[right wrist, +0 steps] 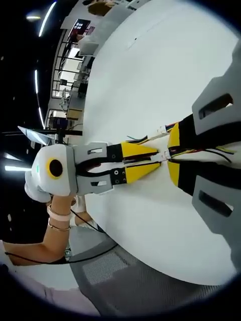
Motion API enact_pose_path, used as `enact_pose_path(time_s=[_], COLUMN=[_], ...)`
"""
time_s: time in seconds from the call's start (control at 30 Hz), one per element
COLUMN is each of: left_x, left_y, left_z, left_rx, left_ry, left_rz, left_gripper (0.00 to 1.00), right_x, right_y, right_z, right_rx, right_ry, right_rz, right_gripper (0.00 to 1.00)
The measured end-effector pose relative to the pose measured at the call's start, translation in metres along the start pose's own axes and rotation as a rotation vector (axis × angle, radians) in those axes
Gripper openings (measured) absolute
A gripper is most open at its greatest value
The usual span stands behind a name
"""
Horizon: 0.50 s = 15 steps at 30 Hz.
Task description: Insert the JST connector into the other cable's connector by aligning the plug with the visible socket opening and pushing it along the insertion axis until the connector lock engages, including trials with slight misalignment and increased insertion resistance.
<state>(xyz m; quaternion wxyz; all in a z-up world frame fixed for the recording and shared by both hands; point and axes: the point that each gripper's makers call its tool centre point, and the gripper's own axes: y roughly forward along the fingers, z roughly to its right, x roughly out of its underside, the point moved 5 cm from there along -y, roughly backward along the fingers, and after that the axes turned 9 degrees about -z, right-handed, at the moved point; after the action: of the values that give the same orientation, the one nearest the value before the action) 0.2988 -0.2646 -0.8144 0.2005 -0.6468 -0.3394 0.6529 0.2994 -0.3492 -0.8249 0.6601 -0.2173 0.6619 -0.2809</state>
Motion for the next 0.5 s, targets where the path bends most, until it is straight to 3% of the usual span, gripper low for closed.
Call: enact_pose_path(time_s=[0.33,0.5], left_x=[0.001,-0.002], left_y=[-0.006,-0.013], left_z=[0.009,0.013], left_rx=[-0.023,-0.052], left_ry=[-0.008,-0.045], left_rz=[-0.03,-0.005], left_gripper=[0.09,0.13], right_x=[-0.001,-0.002], right_y=[-0.009,-0.017], right_z=[-0.01,-0.015], right_rx=[0.037,0.088], right_ry=[0.034,0.074], right_rz=[-0.032,-0.028], right_gripper=[0.07,0.1])
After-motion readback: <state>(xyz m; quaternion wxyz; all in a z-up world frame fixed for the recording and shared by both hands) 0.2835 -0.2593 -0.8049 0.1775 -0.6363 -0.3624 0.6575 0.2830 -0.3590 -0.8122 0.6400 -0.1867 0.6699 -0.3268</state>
